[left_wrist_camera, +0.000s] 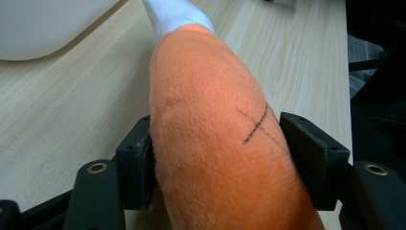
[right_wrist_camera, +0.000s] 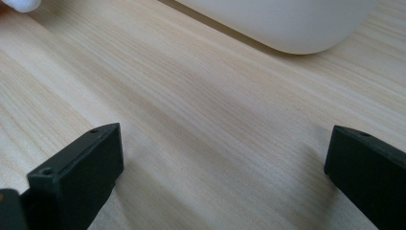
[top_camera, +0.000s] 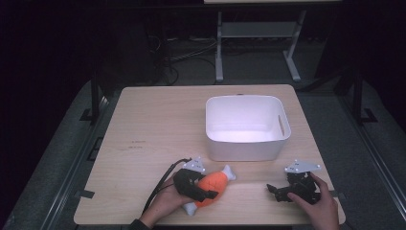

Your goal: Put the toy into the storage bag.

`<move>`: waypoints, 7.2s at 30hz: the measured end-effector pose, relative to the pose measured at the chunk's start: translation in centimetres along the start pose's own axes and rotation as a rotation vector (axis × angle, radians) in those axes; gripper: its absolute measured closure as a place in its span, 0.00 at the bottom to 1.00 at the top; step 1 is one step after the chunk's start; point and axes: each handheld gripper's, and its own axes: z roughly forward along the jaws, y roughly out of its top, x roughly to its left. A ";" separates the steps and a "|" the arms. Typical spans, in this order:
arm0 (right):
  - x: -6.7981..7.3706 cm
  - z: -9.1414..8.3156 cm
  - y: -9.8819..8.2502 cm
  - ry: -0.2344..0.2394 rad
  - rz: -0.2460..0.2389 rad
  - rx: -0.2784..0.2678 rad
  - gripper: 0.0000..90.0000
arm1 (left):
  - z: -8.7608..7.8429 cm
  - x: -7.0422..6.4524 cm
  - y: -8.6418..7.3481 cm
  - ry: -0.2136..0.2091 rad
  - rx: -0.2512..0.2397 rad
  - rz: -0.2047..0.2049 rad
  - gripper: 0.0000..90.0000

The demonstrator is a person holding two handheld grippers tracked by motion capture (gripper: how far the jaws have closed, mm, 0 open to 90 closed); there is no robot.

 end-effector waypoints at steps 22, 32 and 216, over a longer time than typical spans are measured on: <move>0.0 0.0 0.0 0.000 0.000 0.000 0.00 | -0.7 0.0 0.4 -0.053 -0.007 0.039 0.45; 0.0 0.0 0.0 0.000 0.000 0.000 0.00 | -1.1 -0.2 1.0 -0.079 -0.004 0.073 0.45; 0.0 0.0 0.0 0.001 0.005 0.002 0.00 | -2.4 5.7 23.4 -0.200 0.001 0.432 0.45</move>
